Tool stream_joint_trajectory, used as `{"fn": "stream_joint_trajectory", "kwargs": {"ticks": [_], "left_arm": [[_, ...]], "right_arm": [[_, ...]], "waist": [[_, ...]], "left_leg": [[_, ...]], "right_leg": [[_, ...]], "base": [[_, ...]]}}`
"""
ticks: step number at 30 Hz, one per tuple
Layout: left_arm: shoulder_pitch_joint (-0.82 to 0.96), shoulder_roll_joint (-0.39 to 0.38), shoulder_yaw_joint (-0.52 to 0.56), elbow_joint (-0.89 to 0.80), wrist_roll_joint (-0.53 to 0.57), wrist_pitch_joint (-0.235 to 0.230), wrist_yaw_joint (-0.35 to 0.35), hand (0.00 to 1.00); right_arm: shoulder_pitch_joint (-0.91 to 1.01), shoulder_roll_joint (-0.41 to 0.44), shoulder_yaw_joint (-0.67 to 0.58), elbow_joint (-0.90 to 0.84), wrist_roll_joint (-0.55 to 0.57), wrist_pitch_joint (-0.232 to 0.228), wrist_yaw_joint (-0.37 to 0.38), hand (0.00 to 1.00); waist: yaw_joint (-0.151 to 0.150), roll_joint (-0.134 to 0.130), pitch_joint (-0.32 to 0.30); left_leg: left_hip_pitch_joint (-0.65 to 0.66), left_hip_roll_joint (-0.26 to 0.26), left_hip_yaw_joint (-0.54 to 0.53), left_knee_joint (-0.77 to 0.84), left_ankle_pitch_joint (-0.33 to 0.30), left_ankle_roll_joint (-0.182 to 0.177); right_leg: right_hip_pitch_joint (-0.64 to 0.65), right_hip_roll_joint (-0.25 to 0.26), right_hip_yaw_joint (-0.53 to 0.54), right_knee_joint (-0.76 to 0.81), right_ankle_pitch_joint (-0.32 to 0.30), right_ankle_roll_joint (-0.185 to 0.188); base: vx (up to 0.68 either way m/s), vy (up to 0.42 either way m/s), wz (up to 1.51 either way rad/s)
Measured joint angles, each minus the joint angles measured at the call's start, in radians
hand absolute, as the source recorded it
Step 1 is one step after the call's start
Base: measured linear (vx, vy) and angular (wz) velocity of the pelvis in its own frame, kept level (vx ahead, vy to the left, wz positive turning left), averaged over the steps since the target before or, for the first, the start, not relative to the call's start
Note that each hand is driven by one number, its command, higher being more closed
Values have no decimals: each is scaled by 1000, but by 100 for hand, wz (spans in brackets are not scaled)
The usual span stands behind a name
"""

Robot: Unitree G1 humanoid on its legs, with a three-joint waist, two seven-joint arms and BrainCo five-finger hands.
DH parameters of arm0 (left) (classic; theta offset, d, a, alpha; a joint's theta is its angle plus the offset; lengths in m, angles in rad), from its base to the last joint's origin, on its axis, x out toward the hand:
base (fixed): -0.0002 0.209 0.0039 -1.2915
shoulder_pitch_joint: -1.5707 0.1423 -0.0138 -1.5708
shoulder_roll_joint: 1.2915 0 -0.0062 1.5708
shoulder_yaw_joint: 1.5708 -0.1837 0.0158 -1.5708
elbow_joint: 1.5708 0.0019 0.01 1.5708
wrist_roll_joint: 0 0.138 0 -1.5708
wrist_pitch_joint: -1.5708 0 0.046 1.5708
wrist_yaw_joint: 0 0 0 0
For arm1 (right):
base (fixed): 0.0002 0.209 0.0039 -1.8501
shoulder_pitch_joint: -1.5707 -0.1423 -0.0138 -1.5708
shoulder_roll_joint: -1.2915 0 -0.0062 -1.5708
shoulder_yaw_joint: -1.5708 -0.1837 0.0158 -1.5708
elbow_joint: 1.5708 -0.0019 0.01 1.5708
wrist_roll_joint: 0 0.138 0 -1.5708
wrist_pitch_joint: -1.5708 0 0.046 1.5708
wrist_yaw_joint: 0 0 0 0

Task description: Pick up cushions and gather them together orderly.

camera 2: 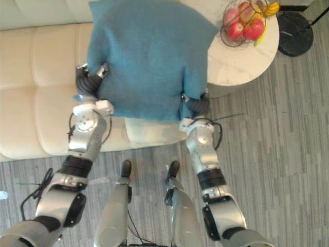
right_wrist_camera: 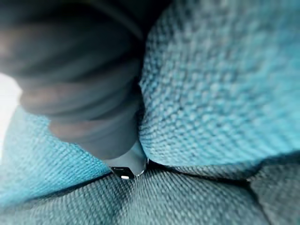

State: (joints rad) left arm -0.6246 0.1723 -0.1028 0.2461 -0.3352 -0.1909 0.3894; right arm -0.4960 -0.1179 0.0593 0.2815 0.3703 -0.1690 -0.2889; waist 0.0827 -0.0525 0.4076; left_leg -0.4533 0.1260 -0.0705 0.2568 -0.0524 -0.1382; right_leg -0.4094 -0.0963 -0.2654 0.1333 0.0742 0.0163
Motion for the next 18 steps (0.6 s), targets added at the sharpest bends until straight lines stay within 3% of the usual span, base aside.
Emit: {"fn": "stream_joint_trajectory", "kwargs": {"ticks": [3,6,12,18], "left_arm": [[137,-55,-20,-112,1,0,0,100],[306,-102,-44,-203,-1,-1,-2,100],[562,-119,-103,-308,-1,-13,-58,100],[694,-118,-132,-315,-13,-21,-124,100]], "right_arm": [[147,14,1,-120,-21,0,0,100],[294,50,0,-216,-60,0,5,100],[524,78,0,-323,-105,-4,60,100],[648,78,-1,-349,-145,-10,94,100]], "waist": [[-5,6,-8],[-6,12,-65],[-21,29,-200],[-32,38,-283]], "left_leg": [[56,-15,-25,-44,16,0],[97,-18,-34,-75,19,0],[223,-26,-35,-154,22,5],[324,-31,-24,-203,23,10]], "right_leg": [[50,-10,-34,7,-26,-1],[76,-15,-52,24,-53,1],[180,-22,-55,-1,-77,13],[278,-21,-50,-54,-72,24]], "base": [[36,5,30],[64,-7,20],[122,14,5],[59,18,-2]]}}
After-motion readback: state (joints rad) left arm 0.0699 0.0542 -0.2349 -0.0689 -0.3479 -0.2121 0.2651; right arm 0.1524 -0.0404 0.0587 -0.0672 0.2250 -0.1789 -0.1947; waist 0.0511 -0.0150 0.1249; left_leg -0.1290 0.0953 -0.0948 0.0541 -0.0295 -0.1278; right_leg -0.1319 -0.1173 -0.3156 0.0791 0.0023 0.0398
